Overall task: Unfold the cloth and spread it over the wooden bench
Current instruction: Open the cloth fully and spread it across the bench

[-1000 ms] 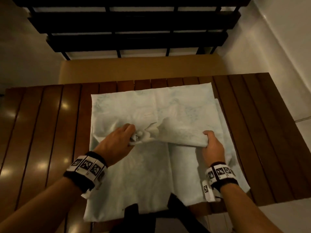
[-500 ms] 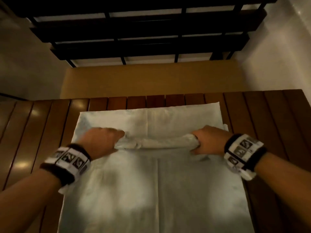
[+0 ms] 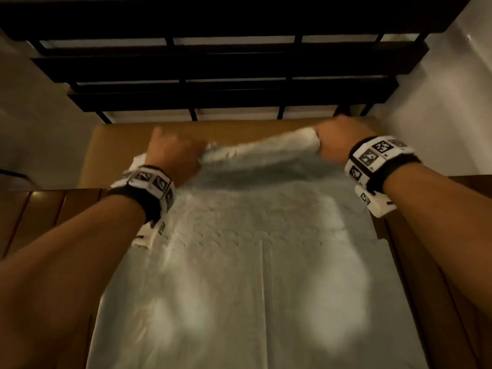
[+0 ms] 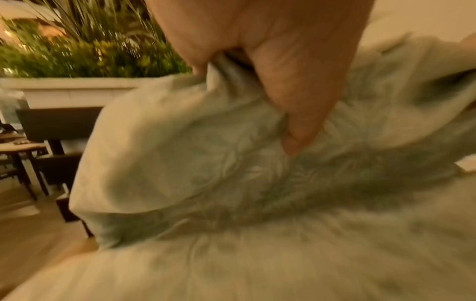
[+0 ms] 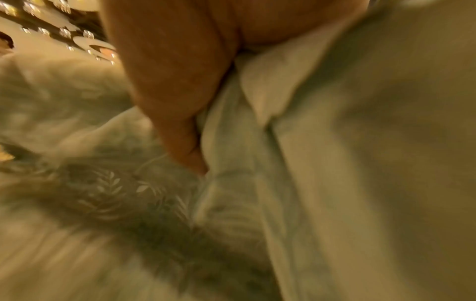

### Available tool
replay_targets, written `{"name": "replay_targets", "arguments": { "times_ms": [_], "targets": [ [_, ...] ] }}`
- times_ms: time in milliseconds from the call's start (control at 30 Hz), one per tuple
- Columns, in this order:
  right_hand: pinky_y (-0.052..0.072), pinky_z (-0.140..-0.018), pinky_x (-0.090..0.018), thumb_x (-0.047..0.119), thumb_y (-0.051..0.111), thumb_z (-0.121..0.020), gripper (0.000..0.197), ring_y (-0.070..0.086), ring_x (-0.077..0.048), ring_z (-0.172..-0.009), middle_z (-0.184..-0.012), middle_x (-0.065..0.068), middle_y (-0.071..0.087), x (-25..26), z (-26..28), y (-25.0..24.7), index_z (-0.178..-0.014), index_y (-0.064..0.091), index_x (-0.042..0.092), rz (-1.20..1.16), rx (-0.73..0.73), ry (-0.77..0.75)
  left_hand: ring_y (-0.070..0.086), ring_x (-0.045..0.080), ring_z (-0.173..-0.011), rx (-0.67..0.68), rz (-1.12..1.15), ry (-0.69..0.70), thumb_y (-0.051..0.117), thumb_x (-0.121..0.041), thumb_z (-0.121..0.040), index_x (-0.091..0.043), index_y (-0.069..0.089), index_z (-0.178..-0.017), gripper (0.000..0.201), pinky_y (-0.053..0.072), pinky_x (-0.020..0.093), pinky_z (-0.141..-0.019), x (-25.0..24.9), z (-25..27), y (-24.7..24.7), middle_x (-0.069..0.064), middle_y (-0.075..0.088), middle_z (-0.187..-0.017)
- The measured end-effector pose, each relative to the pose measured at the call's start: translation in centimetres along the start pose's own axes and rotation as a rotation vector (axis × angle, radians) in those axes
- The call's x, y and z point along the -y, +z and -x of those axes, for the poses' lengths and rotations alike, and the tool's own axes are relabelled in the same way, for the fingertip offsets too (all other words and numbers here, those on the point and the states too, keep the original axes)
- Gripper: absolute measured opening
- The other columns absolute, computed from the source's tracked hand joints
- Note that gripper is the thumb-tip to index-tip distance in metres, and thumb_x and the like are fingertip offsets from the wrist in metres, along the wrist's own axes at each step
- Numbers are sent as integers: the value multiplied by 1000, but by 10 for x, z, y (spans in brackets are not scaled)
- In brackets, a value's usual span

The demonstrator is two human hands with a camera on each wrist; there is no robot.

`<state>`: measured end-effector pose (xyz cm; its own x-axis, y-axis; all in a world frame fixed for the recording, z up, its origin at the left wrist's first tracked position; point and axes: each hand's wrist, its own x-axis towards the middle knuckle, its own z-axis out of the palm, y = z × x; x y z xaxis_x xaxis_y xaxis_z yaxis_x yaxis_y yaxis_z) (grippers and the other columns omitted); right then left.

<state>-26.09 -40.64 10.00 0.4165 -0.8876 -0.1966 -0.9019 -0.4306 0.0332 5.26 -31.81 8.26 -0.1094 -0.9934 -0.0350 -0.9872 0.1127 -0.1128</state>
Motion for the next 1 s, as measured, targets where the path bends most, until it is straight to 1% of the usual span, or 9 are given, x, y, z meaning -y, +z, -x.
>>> {"name": "replay_targets", "arguments": {
  "times_ms": [133,267,367,500,567,667,733,867,1000],
  "targets": [
    [54,-72,-40,33,68,-87,20,62,-29,-71,-74,-6,64,10,-3,52,-74,62,19,-113,505,-52,63,27,-104,625,110,91,55,-57,-88,-22,63,-118,47,50,37,-89,-6,12,43,6,68,-116],
    [43,-63,-25,27,70,-87,33,56,-19,-65,-64,12,52,14,-3,70,-64,47,35,-174,564,-92,58,26,-115,753,120,67,61,-56,-86,-17,56,-131,60,44,33,-95,-5,7,63,7,61,-128],
    [52,-73,-34,43,67,-84,17,63,-27,-80,-78,1,65,11,-8,62,-79,63,27,-127,454,6,58,28,-114,703,121,23,61,-53,-87,-21,54,-131,55,45,36,-95,3,-3,68,7,62,-127],
    [42,-90,-52,39,72,-76,45,50,-38,-104,-113,-14,59,2,-3,55,-113,53,22,117,-123,243,52,34,-111,276,-8,-225,55,-50,-84,-25,42,-131,55,41,51,-93,15,1,61,8,52,-125],
    [36,-96,-60,36,74,-72,65,43,-44,-114,-130,-21,48,4,10,57,-129,46,20,137,-253,301,46,38,-119,113,-8,-301,61,-45,-80,-19,33,-139,71,39,58,-96,19,14,62,13,43,-137],
    [38,-100,-58,50,61,-82,71,38,-41,-126,-144,-17,38,18,42,67,-141,35,20,-34,-162,195,32,39,-136,135,91,-187,54,-60,-81,-19,21,-149,86,33,59,-107,16,52,72,14,25,-154],
    [41,-102,-49,58,50,-89,65,39,-30,-128,-147,-8,37,32,74,78,-142,34,25,-270,48,82,33,33,-137,195,185,-69,42,-72,-82,-22,27,-148,84,34,51,-111,5,90,79,11,28,-155],
    [35,-105,-40,86,36,-75,83,36,-17,-127,-142,8,40,50,137,104,-140,36,35,-254,191,-28,41,23,-125,204,282,-9,40,-87,-72,-26,39,-144,95,39,41,-107,-13,164,87,-2,45,-135],
    [42,-99,-38,91,52,-59,104,38,-14,-121,-134,11,38,61,177,122,-145,28,36,-393,185,54,50,16,-105,217,376,-57,44,-91,-67,-32,44,-134,90,42,37,-96,-7,190,97,-15,54,-114]
  ]
}}
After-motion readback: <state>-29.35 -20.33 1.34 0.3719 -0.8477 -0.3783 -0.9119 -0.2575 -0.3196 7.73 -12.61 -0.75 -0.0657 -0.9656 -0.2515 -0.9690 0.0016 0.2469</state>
